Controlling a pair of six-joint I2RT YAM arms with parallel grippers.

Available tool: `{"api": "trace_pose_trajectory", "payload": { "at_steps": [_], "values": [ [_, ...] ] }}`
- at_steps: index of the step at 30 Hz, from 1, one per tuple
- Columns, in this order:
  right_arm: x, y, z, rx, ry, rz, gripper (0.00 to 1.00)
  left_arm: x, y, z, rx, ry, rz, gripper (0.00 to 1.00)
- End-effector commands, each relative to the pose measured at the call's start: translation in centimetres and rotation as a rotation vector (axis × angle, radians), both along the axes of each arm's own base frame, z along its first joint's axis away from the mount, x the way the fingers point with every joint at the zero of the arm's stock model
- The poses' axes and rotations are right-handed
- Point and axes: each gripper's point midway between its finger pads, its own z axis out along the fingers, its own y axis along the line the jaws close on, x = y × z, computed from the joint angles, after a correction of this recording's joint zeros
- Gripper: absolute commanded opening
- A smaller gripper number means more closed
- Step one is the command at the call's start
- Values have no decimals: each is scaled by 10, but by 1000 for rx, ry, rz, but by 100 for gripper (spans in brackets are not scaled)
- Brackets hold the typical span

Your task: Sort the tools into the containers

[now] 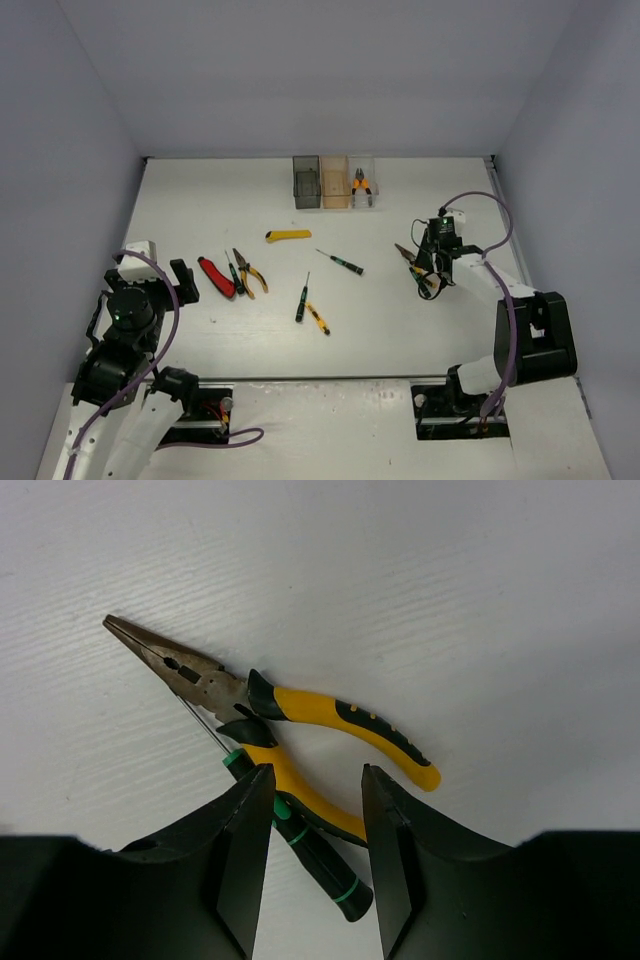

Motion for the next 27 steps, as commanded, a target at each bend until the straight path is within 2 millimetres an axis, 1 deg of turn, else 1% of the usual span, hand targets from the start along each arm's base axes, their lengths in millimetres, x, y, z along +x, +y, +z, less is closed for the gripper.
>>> {"api": "trace_pose_trajectory", "payload": {
  "at_steps": [1, 7, 16, 19, 23, 25, 27],
  "values": [
    [-1, 5, -8, 39, 20, -6, 38, 8, -5, 15, -9, -49, -19, 82],
    [-5, 11, -18, 75, 54, -3, 37, 8, -5, 14, -8, -46, -21, 82],
    [-11, 16, -37, 97, 116, -1, 36, 9, -6, 14, -9, -45, -23, 82],
    [-8, 16, -39, 92, 122, -6, 31, 9, -6, 14, -7, -43, -23, 82],
    [2, 13, -37, 74, 114, -19, 24, 9, -6, 13, -8, -42, -23, 82],
    [6, 14, -37, 74, 114, -22, 18, 9, -6, 13, -6, -41, -22, 82],
    [13, 15, -37, 76, 109, -28, 10, 9, -6, 13, -5, -39, -21, 82]
  ]
}}
